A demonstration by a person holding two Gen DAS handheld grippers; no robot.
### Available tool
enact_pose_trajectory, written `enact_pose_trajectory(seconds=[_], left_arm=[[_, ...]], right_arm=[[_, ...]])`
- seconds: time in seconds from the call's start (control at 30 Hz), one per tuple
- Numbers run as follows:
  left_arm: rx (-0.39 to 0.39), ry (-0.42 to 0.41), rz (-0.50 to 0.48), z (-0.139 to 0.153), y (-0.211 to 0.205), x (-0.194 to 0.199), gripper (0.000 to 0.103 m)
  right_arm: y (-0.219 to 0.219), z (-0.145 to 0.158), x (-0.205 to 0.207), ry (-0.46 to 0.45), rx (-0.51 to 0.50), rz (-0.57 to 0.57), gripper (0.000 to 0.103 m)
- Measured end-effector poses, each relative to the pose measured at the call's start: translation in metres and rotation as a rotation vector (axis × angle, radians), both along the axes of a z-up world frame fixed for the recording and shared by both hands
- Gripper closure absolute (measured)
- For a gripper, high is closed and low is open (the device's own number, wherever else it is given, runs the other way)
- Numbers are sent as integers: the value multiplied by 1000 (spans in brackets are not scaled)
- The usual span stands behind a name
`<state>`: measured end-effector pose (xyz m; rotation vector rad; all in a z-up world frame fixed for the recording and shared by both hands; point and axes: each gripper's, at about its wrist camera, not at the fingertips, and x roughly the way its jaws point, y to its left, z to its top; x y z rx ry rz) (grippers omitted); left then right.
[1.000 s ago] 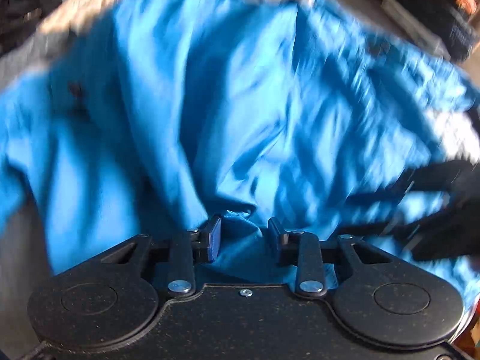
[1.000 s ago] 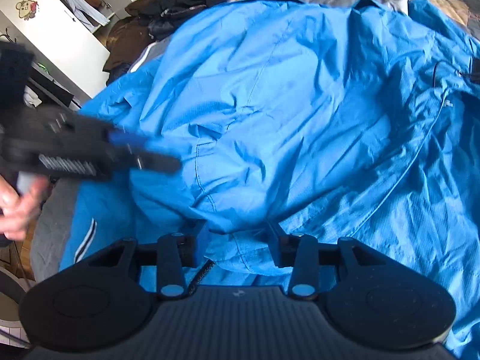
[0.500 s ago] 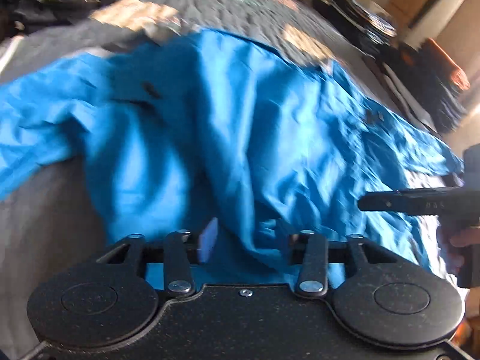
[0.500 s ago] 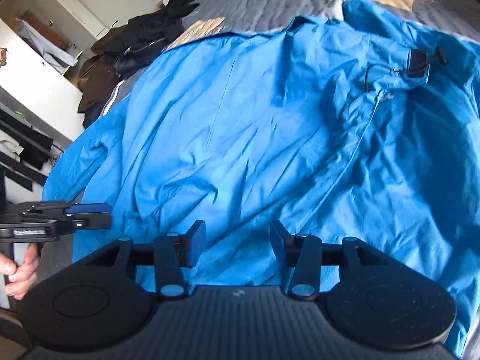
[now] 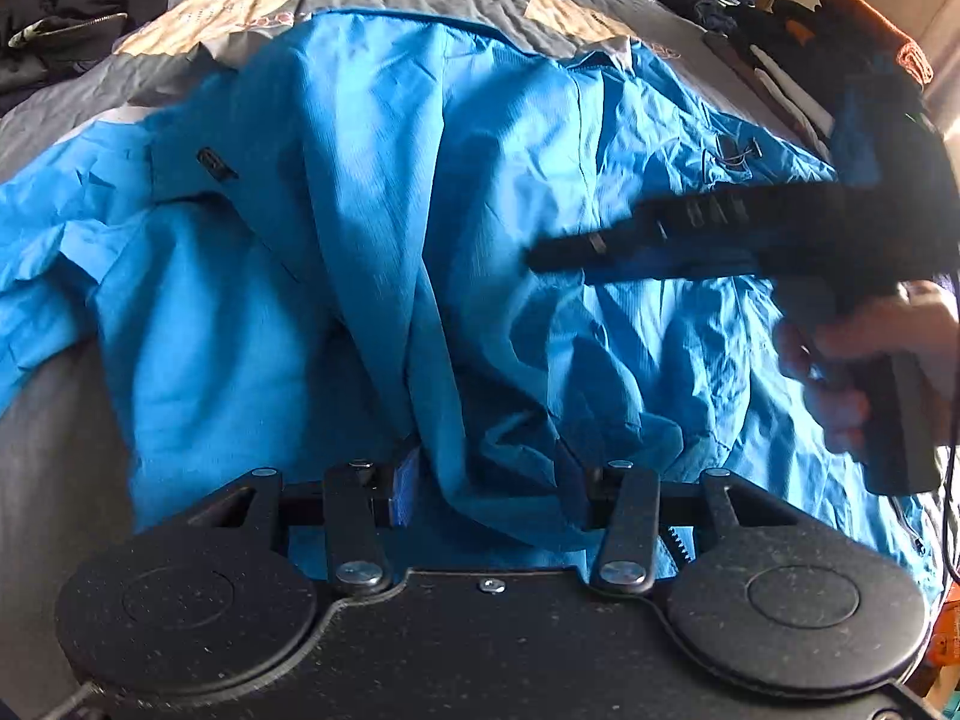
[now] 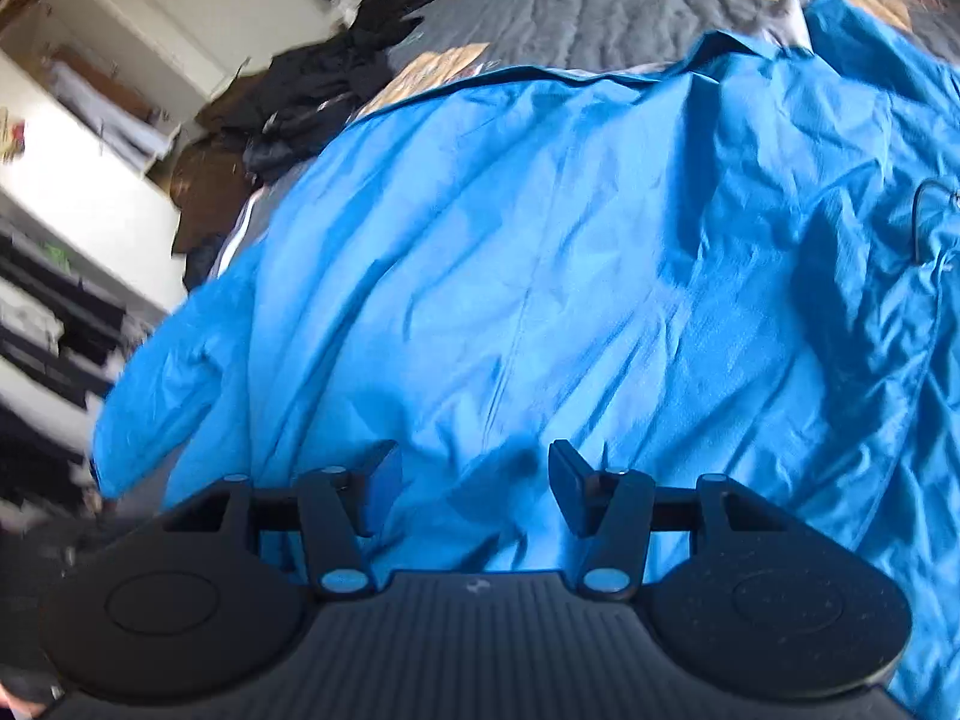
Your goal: Fold clothes
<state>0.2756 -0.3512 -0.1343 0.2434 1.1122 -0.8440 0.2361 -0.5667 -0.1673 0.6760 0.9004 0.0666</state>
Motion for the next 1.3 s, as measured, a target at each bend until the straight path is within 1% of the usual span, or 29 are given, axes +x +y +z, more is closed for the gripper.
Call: enact_pose_trajectory(seconds=[0.07, 0.1, 0.13, 0.2, 0.23, 0.33, 0.37, 0.4, 0.43, 0.47, 0.53, 0.6, 0.63, 0.7, 0.73, 0.77, 0.87, 0.9, 0.97, 1.0, 1.03, 1.07, 1.1, 1.2, 1.27, 1.3], left_arm=[[-1, 3, 2, 0, 2, 0, 56], [-3, 6, 4, 1, 3, 0, 55], [-4, 8, 5, 1, 4, 0, 54], [-8, 12, 8, 3, 4, 1, 53], [-12, 12, 8, 5, 3, 1, 53], [-34, 11, 5, 12, -1, -1, 52], [-46, 10, 3, 14, -2, -2, 51], [-60, 8, 1, 17, -4, -3, 50], [-75, 6, 0, 20, -6, -5, 46], [-88, 4, -7, 23, -8, -7, 45], [-115, 2, -30, 32, -11, -12, 45], [-143, -2, -50, 41, -13, -15, 43], [-161, -8, -57, 46, -12, -16, 41], [-198, -19, -70, 56, -10, -17, 36], [-210, -28, -73, 60, -9, -17, 32], [-210, -38, -71, 61, -8, -15, 32], [-193, -66, -65, 62, -6, -5, 32], [-188, -73, -56, 61, -4, 0, 32], [-179, -71, -7, 58, 1, 14, 32], [-174, -51, 22, 55, 3, 21, 32], [-171, -21, 50, 50, 6, 28, 32], [-168, 9, 79, 45, 8, 35, 32], [-172, 43, 98, 40, 10, 41, 32], [-163, 108, 94, 26, 6, 49, 32], [-135, 114, 81, 16, 0, 47, 32], [-122, 123, 77, 11, -2, 46, 32]], right_arm=[[-6, -7, 3, -20, 78, -57, 50], [-8, -9, 4, -33, 117, -86, 54], [-10, -12, 6, -41, 145, -113, 66], [-7, -13, 9, -28, 127, -144, 92], [-6, -10, 10, -24, 111, -151, 97], [-3, 11, 4, -58, 51, -153, 100], [-3, 22, 0, -75, 7, -145, 101], [-4, 34, -2, -86, -59, -130, 101], [-6, 46, -5, -99, -116, -119, 101], [-12, 56, -8, -111, -149, -128, 101], [-23, 74, -12, -123, -211, -129, 101], [-28, 88, -15, -121, -309, -88, 101], [-30, 92, -16, -108, -374, -56, 101], [-26, 95, -18, -94, -538, 7, 102], [-24, 92, -17, -89, -589, 37, 101], [-24, 86, -15, -84, -580, 56, 101], [-32, 71, -14, -71, -466, 84, 98], [-35, 72, -16, -58, -434, 70, 97], [-45, 77, -34, -87, -367, 8, 93], [-48, 78, -43, -95, -358, -18, 83], [-50, 77, -52, -89, -361, -31, 70], [-53, 76, -61, -83, -359, -41, 65], [-55, 72, -68, -71, -346, -45, 61], [-56, 60, -83, -32, -286, -34, 59], [-50, 53, -88, -9, -253, 1, 57], [-41, 49, -87, -4, -250, 37, 56]])
